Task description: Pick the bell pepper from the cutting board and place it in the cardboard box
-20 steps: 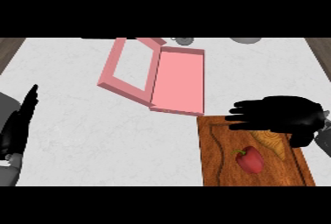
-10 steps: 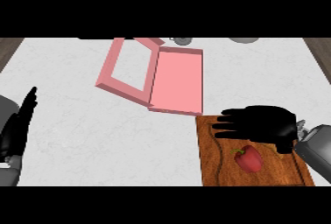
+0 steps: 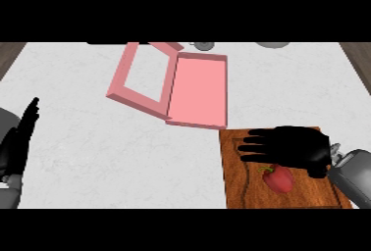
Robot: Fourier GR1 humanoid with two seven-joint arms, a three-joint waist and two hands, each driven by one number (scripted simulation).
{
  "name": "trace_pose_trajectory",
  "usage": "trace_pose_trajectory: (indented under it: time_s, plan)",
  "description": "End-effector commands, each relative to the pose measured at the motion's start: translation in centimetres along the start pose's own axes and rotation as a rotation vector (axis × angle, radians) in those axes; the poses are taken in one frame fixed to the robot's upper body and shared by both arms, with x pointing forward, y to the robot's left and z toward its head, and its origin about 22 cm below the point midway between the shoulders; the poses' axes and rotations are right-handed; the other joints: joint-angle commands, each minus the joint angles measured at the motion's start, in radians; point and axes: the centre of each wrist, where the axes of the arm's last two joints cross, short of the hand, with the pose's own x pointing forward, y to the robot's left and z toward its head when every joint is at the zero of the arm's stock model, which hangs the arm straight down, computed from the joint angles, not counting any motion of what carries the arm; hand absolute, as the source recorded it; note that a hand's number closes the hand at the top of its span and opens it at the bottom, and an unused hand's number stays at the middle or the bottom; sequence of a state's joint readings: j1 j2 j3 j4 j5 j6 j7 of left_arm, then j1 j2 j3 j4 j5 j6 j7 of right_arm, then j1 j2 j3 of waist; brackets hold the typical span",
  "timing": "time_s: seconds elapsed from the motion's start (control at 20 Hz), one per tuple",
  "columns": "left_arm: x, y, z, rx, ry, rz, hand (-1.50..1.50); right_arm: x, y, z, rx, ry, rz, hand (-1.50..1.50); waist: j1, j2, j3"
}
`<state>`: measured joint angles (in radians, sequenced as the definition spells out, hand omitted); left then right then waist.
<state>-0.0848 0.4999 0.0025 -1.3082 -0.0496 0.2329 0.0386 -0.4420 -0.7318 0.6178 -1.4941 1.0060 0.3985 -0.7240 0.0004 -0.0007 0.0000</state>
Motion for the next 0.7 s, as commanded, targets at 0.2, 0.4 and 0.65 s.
trace_pose_trajectory:
  time_s: [0.2, 0.4, 0.65]
  plan:
    - [1.1, -1.4, 0.2, -0.015, 0.012, 0.01, 0.0, 1.1, 1.6, 0.3, 0.037, -0.116, -0.058, -1.5, 0.002, 0.0, 0.0]
    - [2.0, 1.8, 0.4, 0.014, 0.002, -0.012, 0.0, 3.5, 1.0, 1.5, 0.014, -0.161, -0.052, -1.5, -0.001, -0.003, 0.0]
    - [0.6, -0.4, 0.2, -0.003, 0.005, -0.012, 0.0, 4.2, 1.5, -0.3, 0.098, -0.067, 0.013, -1.5, 0.001, 0.0, 0.0]
